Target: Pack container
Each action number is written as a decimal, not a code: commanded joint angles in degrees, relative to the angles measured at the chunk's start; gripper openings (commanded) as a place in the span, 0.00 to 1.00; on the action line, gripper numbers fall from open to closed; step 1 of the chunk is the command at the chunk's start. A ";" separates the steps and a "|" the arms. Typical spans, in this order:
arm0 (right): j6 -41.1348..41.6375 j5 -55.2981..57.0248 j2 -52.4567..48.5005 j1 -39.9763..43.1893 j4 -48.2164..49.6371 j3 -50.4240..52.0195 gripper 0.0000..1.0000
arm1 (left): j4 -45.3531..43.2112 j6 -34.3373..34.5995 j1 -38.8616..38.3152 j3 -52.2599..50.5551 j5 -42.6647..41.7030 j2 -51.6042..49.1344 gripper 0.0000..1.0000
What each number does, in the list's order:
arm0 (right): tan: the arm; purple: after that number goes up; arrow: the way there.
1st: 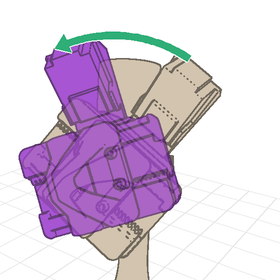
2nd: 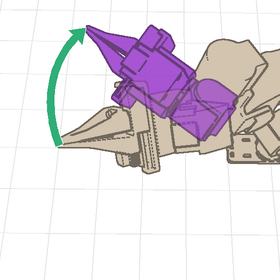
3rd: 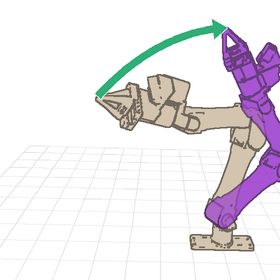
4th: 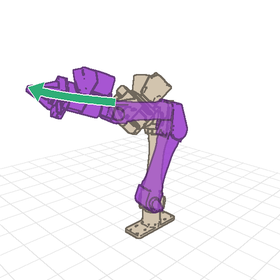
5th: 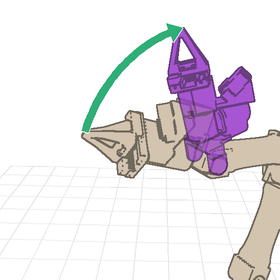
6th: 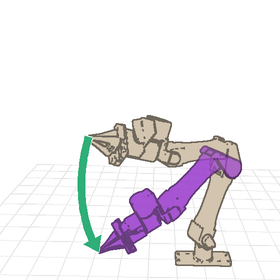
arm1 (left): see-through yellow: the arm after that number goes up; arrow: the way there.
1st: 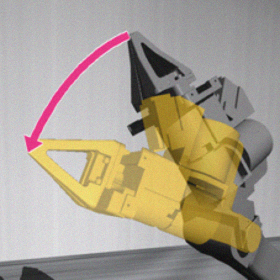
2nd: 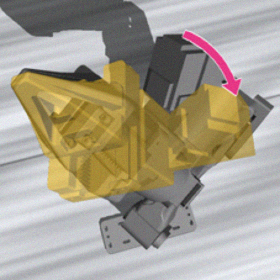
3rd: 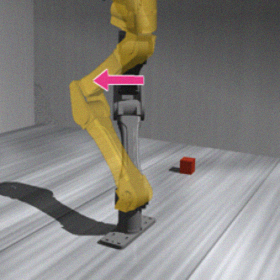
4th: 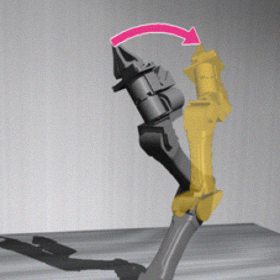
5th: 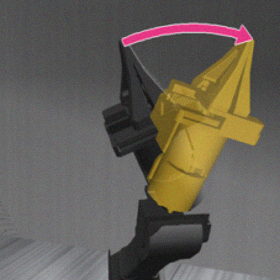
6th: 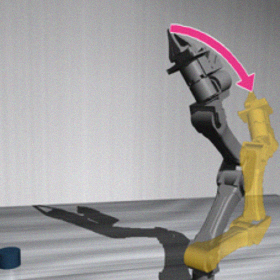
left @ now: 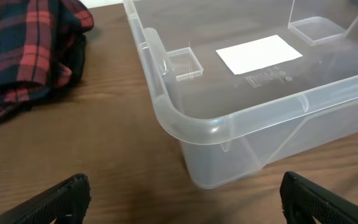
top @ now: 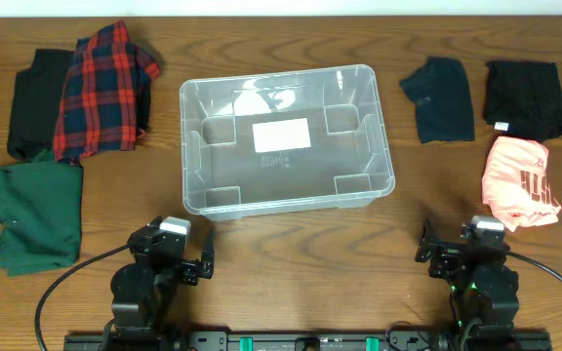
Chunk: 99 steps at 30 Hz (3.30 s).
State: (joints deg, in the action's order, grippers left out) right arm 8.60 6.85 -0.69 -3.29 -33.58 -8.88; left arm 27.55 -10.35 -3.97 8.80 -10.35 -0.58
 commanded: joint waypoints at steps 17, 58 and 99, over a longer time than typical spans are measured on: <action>0.79 -0.24 0.00 -0.44 -0.04 0.15 0.99 | -0.24 -0.35 -4.26 -1.07 -0.17 -0.76 0.98; 0.79 -0.26 -0.02 -0.44 -0.04 0.15 0.99 | -0.24 -0.35 -4.26 -1.07 -0.17 -0.76 0.98; 0.79 -0.26 -0.02 -0.44 -0.04 0.15 0.99 | 19.26 -4.79 6.03 64.35 -0.76 -59.47 0.98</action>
State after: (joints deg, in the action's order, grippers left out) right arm 8.60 6.44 -0.73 -3.29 -33.58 -8.88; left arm 45.32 -10.76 -2.52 66.13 -6.35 -56.47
